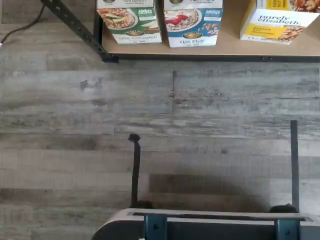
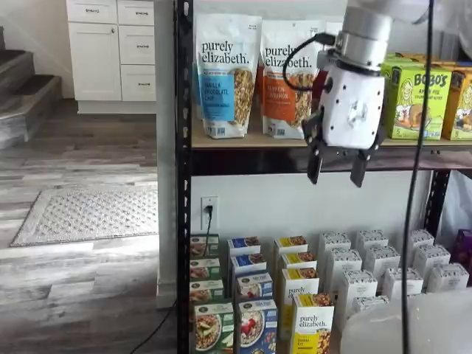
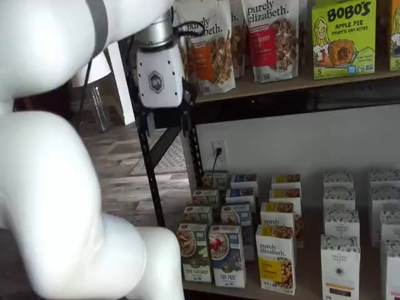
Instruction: Pick up the blue and white box that is on the bottom shelf, the second box from the left
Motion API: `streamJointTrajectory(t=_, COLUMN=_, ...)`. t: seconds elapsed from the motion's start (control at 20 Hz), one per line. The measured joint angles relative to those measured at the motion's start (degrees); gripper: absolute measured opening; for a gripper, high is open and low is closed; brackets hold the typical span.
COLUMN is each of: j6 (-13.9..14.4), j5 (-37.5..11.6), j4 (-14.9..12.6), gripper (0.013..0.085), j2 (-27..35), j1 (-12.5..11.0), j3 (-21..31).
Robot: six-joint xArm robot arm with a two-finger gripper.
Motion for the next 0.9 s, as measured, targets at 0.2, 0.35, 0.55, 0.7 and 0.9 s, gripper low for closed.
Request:
streamJointTrajectory(t=0.2, j6=1.31, j5=-3.92, j4=-1.35, gripper=0.085, j2=0.69, j1=1.72, j3=3.41)
streamJointTrajectory(t=0.35, j6=1.91, j5=-6.88, j4=-1.77, gripper=0.085, j2=1.18, j1=2.5, j3=5.91)
streamJointTrajectory(t=0.55, j6=2.5, j5=-10.95, j4=-2.51, gripper=0.085, j2=1.92, j1=3.26, j3=9.08)
streamJointTrajectory(t=0.7, j6=2.82, j5=-13.99, j4=-3.08, gripper=0.085, j2=2.52, j1=3.65, j3=11.17)
streamJointTrajectory(t=0.9, j6=2.65, j5=-17.8, j4=-2.56, gripper=0.085, j2=3.94, j1=3.76, j3=13.65)
